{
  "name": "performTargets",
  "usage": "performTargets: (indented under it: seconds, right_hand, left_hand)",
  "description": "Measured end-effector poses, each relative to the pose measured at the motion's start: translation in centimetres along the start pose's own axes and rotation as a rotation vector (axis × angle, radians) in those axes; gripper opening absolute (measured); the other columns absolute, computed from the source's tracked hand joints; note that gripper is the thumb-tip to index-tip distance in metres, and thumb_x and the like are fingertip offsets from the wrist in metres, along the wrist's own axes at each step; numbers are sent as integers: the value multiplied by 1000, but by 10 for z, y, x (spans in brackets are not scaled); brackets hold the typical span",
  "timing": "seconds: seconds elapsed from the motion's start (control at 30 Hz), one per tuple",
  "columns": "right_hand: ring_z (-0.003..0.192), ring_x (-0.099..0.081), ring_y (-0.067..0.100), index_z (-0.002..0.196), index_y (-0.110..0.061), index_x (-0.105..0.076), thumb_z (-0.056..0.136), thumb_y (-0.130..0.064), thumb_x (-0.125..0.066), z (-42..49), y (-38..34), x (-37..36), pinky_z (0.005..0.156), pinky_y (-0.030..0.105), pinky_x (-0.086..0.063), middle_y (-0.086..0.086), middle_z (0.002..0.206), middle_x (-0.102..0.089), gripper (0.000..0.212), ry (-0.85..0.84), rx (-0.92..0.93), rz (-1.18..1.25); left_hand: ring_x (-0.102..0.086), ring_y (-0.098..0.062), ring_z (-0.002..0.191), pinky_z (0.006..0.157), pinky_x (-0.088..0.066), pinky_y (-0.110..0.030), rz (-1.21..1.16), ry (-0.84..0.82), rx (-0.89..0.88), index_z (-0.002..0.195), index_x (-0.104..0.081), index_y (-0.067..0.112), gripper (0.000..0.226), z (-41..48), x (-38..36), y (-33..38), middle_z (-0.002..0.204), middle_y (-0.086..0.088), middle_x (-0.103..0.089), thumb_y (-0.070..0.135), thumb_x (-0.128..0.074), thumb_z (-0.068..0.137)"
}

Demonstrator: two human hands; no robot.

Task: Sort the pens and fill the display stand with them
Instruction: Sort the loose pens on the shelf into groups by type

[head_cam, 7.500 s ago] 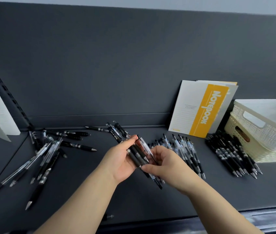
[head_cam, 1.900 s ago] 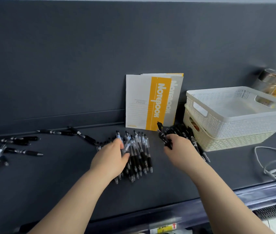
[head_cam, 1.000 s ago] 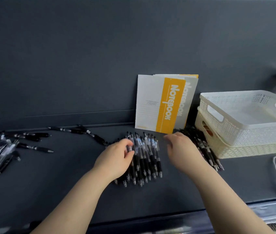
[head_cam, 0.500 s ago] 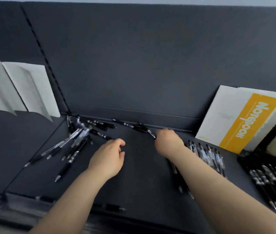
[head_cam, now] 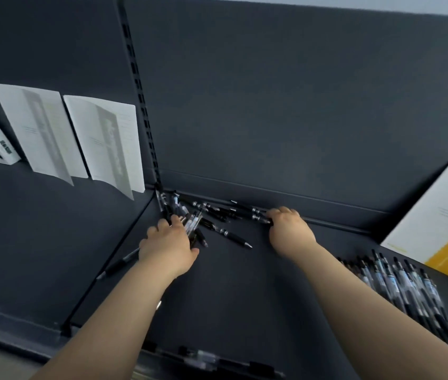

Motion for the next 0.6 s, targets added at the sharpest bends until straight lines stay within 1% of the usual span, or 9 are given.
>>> performTargets:
  seconds: [0.1, 0.17, 0.23, 0.3, 0.37, 0.4, 0.47, 0.53, 0.6]
  right_hand:
    - [120, -41, 28, 131, -13, -41, 84, -4, -43, 6, -14, -4, 97, 36, -39, 8, 129, -47, 48, 14, -10, -62]
    - [119, -41, 29, 130, -12, -42, 85, -10, -45, 7, -20, -6, 96, 36, -38, 10, 127, -44, 45, -41, -39, -107]
    - [118, -44, 31, 126, -10, -43, 86, -10, -45, 8, -21, -9, 94, 37, -41, 12, 125, -45, 40, -92, -78, -123]
    - [115, -48, 33, 121, -7, -43, 87, -7, -42, 7, -18, -10, 90, 39, -43, 14, 123, -48, 34, -108, -114, -87]
    - [110, -52, 34, 118, -6, -43, 88, -7, -41, 4, -13, -10, 82, 36, -44, 16, 119, -54, 30, -110, -153, 6]
    - [106, -54, 34, 115, -5, -44, 89, -8, -41, 2, -11, -9, 77, 33, -43, 16, 114, -56, 27, -109, -162, 66]
    - [93, -54, 32, 104, -5, -45, 90, -10, -41, -4, -10, -3, 66, 30, -38, 15, 100, -58, 16, -98, -156, 187]
    - [77, -50, 27, 94, -8, -44, 90, -14, -41, -15, -11, 4, 56, 30, -35, 8, 85, -54, 7, -98, -149, 351]
    - [59, -50, 20, 84, -10, -45, 91, -17, -43, -27, -13, 7, 50, 25, -36, 5, 70, -55, 10, -127, -144, 582]
  left_hand:
    - [-33, -29, 130, 100, -37, -41, 9, 21, -2, 149, -9, 11, 79, 7, -1, -7, 145, -11, -27, 44, -50, 91]
    - [-39, -29, 126, 97, -40, -39, -39, 32, -14, 149, -11, 10, 76, 12, 0, -7, 143, -11, -31, 37, -53, 91]
    - [-47, -28, 119, 89, -45, -37, -88, 44, -45, 148, -12, 10, 75, 16, -1, -6, 140, -12, -34, 32, -54, 91]
    - [-54, -28, 109, 77, -47, -34, -116, 60, -76, 149, -12, 11, 73, 19, -1, -5, 140, -13, -34, 29, -53, 91]
    - [-58, -27, 102, 70, -45, -33, -125, 80, -97, 149, -10, 12, 71, 22, -1, -7, 143, -13, -32, 26, -50, 92]
    - [-59, -27, 101, 69, -45, -32, -130, 91, -103, 149, -10, 12, 70, 23, 0, -8, 144, -12, -31, 25, -49, 93]
    - [-58, -28, 104, 72, -46, -34, -154, 109, -112, 150, -8, 13, 69, 24, 1, -9, 147, -12, -30, 23, -47, 94]
    - [-57, -29, 108, 77, -46, -36, -191, 125, -127, 150, -6, 13, 68, 23, 5, -7, 147, -11, -31, 21, -44, 94]
    - [-54, -30, 112, 81, -45, -37, -256, 172, -174, 150, -7, 13, 67, 18, 13, -1, 146, -12, -33, 18, -43, 94]
Point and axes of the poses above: each hand's wrist, its own z-axis towards the middle knuckle, its own x-axis out of the back of the hand, y = z × x, the point moved 6 cm from there along z, towards the middle knuckle
